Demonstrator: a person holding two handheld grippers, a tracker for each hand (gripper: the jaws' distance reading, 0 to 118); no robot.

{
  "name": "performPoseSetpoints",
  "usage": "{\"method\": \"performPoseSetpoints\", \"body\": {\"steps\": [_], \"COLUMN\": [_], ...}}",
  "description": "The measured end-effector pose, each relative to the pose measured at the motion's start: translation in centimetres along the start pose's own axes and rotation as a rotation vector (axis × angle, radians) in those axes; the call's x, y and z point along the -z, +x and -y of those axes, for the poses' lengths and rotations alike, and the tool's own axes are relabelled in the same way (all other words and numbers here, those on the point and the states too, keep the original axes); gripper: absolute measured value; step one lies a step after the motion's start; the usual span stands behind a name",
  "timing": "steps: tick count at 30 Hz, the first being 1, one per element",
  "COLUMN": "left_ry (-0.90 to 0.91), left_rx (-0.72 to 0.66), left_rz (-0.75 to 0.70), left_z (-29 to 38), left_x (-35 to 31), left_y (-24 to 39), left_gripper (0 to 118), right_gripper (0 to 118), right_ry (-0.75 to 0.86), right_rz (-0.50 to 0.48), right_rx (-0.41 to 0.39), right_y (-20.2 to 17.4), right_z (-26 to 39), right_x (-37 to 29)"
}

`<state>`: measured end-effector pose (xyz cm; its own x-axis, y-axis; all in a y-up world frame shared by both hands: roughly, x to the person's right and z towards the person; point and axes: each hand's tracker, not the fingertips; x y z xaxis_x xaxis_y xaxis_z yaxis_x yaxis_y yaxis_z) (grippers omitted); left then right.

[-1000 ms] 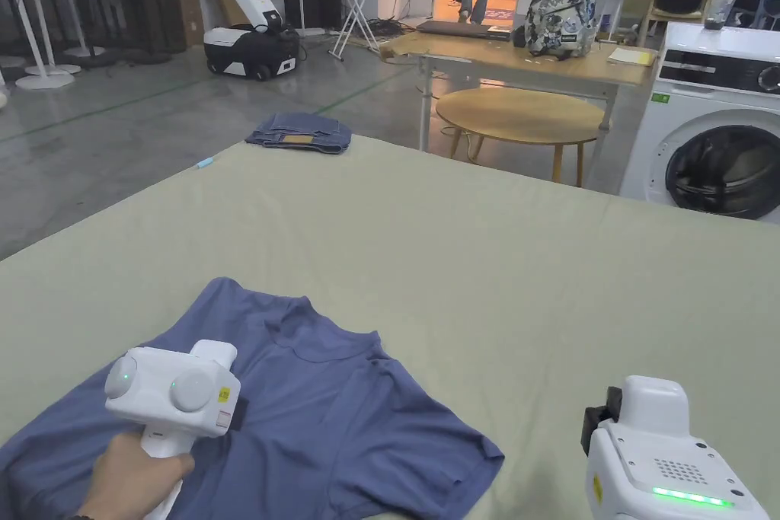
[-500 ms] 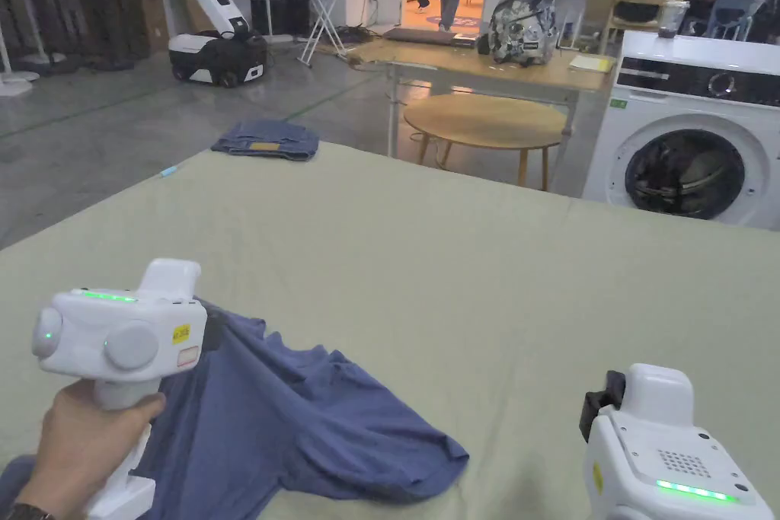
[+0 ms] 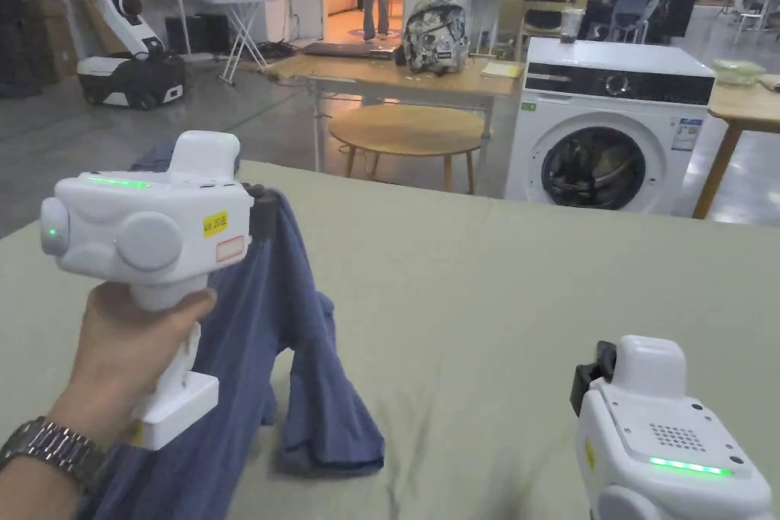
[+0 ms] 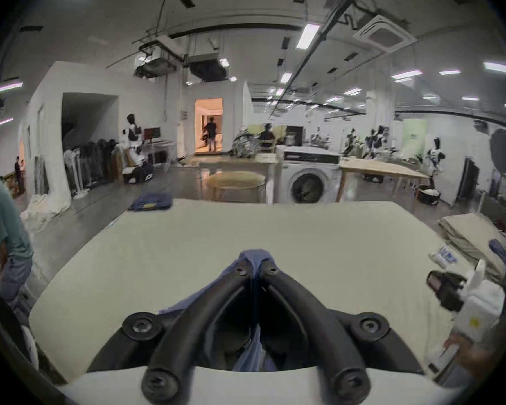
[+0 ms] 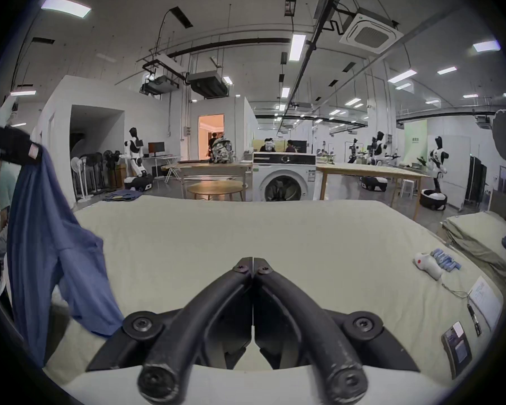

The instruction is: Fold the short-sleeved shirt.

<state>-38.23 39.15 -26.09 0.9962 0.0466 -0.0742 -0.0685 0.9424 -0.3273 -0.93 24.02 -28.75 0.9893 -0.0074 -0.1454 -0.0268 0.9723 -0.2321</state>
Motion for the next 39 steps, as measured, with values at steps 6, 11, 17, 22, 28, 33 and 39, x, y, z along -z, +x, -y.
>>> {"method": "performPoseSetpoints", "body": {"steps": [6,11,17,22,28,33,39], "left_ry": [0.016,-0.022,-0.093,-0.188,-0.260,-0.250,-0.136], "left_rx": [0.044,0.107,0.110,0.164,0.135,0.133,-0.004], "left_rz": [0.178,0.331,0.501,0.568,0.573,0.534,0.479], "left_z": [-2.2,-1.8,2.1,7.3,11.5,11.9,10.5], "left_x": [2.8,5.7,8.1,8.8,8.8,8.2,6.4], "left_y": [8.5,16.2,23.9,28.3,29.0,28.0,23.4], "left_gripper": [0,0,0,0,5,26,26], "right_gripper": [0,0,0,0,0,0,0], "right_ry": [0.025,0.033,0.029,0.001,-0.040,-0.055,-0.053], "right_rz": [0.060,0.121,0.198,0.236,0.246,0.238,0.220], "right_rx": [-0.001,0.008,0.025,0.037,0.044,0.044,0.046], "right_y": [3.4,6.8,10.6,12.7,13.6,13.5,12.9], "right_z": [-0.8,-0.9,-0.5,0.5,1.8,2.2,2.0], "right_x": [-1.7,-2.9,-4.2,-4.8,-4.9,-4.7,-4.4]}}
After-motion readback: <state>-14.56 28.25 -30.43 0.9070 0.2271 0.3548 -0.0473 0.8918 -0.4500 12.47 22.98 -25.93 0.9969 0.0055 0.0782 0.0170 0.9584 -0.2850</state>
